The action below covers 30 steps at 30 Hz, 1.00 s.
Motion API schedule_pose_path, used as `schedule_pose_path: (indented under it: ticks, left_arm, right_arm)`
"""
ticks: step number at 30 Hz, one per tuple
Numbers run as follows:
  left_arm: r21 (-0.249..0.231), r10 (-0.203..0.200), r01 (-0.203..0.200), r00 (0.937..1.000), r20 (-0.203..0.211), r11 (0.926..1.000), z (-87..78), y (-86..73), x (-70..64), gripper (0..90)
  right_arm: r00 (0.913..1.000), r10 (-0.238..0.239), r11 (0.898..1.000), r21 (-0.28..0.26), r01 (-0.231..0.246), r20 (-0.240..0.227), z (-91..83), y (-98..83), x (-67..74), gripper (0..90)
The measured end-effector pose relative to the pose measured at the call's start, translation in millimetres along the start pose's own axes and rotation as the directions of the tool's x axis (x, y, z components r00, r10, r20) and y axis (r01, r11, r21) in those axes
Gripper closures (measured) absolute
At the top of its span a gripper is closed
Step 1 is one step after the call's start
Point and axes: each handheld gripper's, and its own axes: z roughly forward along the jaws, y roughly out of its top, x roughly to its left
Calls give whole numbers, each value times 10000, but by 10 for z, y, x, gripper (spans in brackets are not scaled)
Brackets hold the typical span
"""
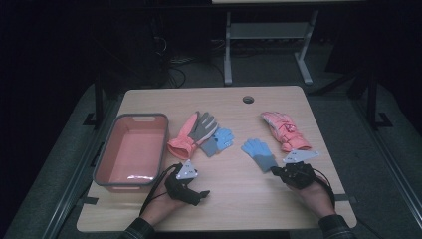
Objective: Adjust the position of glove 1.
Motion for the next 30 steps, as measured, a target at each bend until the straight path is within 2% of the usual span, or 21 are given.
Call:
schedule_pose_path:
  ticks: [3, 8, 13, 20, 30]
  left_arm:
    - [21, -6, 6, 10000, 3, 10000, -1, 2, 0, 129]
    - [15, -6, 6, 10000, 0, 10000, 0, 2, 0, 129]
    - [14, -2, 2, 10000, 0, 10000, 0, 2, 1, 129]
    - [57, -16, 16, 10000, 6, 10000, -3, 2, 0, 128]
    - [39, -46, 46, 10000, 29, 10000, -2, 1, -3, 129]
  right_arm:
    - [9995, 124, 9999, -82, -126, -282, 32, 42, -76, 900]
    - [9988, 218, 9996, -181, -226, -429, 70, 116, -167, 900]
    - [9992, 236, 9994, -263, -244, -326, 138, 197, -225, 900]
    - [9990, 220, 9997, -101, -224, -397, 272, 274, -281, 900]
    - [9984, 363, 9992, 174, -356, -442, 322, 256, -351, 900]
